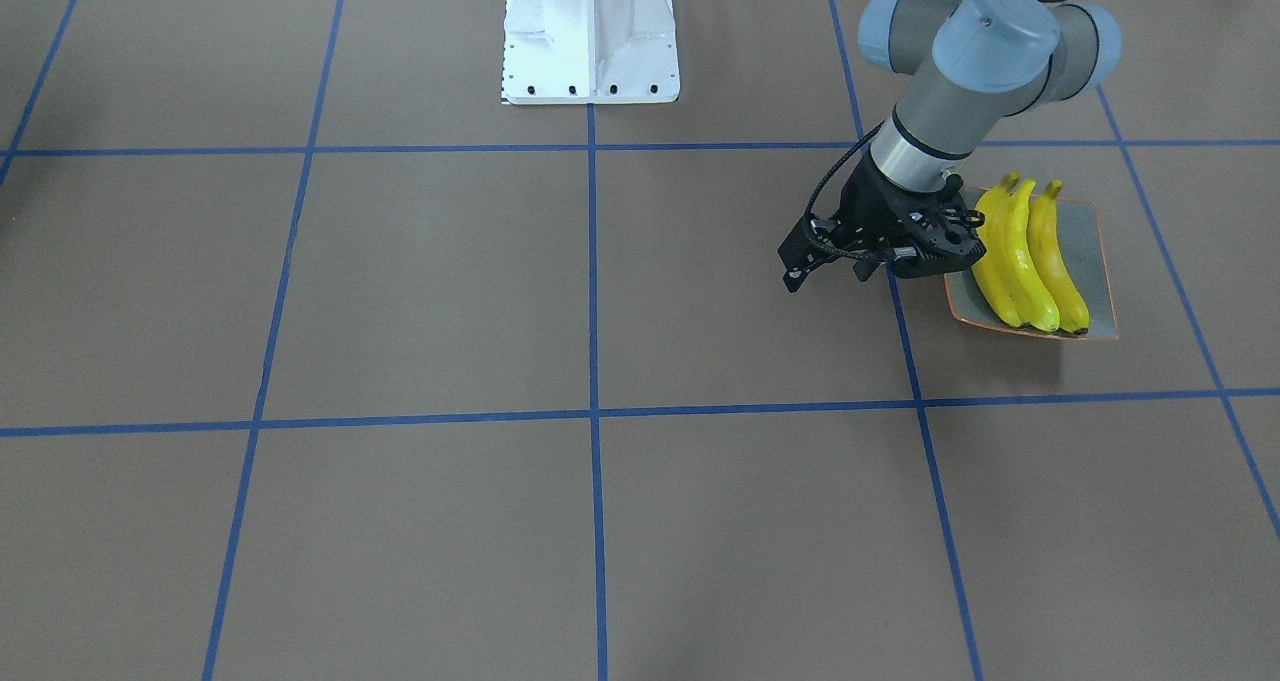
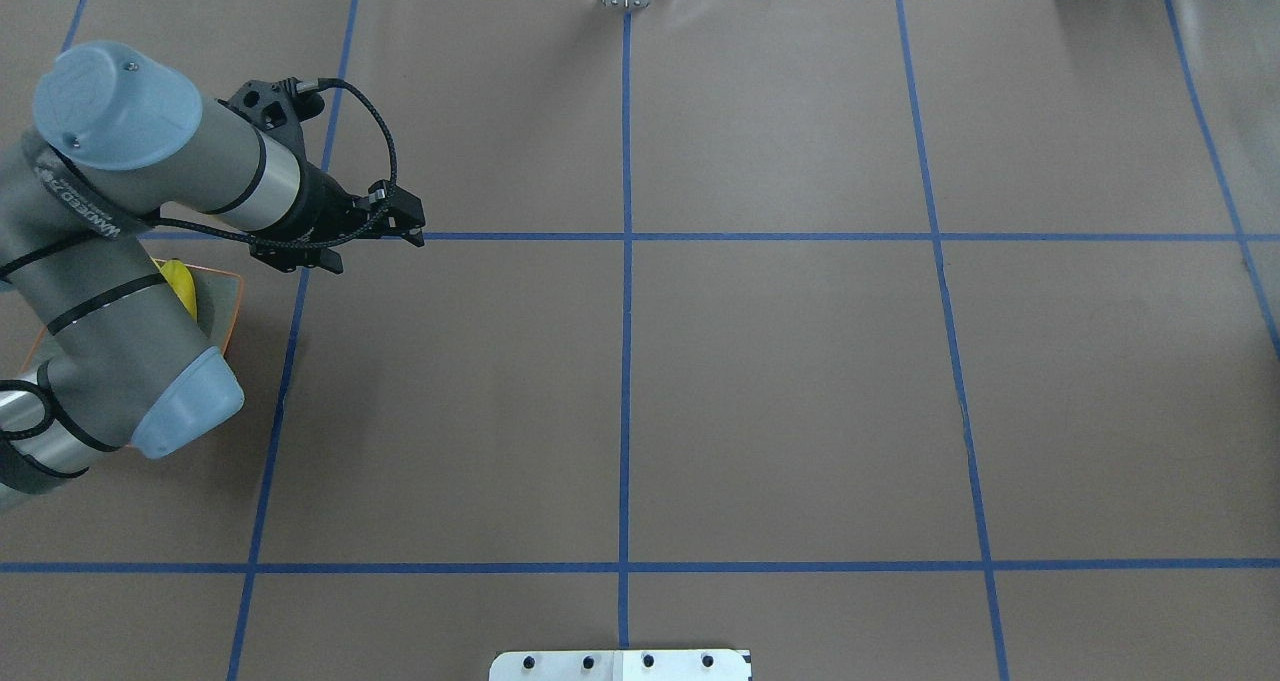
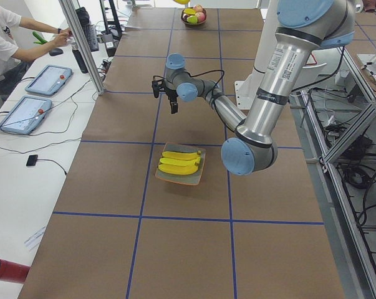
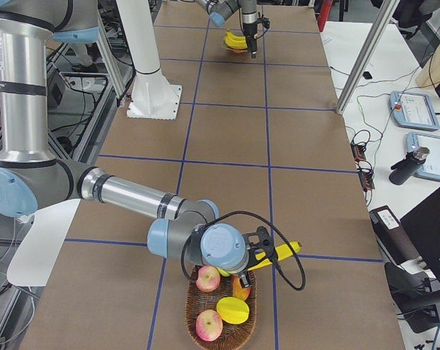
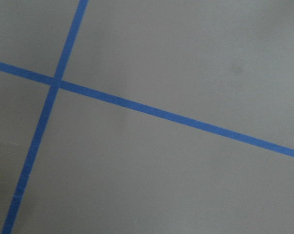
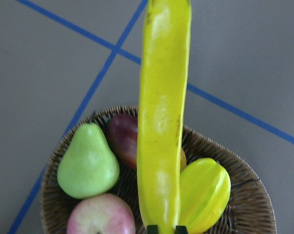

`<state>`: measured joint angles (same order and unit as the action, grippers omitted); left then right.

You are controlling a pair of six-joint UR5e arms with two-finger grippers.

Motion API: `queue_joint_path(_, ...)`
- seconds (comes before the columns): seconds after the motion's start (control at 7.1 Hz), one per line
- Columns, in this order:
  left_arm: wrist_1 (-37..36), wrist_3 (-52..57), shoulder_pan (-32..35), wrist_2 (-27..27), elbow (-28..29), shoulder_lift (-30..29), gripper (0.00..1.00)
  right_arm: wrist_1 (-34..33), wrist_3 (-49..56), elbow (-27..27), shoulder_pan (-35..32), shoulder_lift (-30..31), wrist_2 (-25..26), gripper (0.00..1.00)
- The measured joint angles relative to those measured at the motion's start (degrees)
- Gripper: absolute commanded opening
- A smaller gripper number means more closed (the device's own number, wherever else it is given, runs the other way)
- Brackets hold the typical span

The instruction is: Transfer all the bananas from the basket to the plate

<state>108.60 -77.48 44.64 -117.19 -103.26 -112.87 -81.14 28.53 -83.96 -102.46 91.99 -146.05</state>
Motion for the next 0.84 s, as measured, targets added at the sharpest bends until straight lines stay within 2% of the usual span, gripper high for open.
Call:
queue_joint_path(0.28, 6.3, -0.5, 0.0, 0.6, 3.1, -1.8, 1.0, -0.5, -10.8, -2.9, 7.2, -4.0, -4.3, 0.0)
queue_joint_path(0.84, 12.3, -1.2, -0.1, 2.2, 10.6, -11.0, 1.0, -0.3, -36.6, -17.0, 26.2, -8.2, -5.6, 0.0)
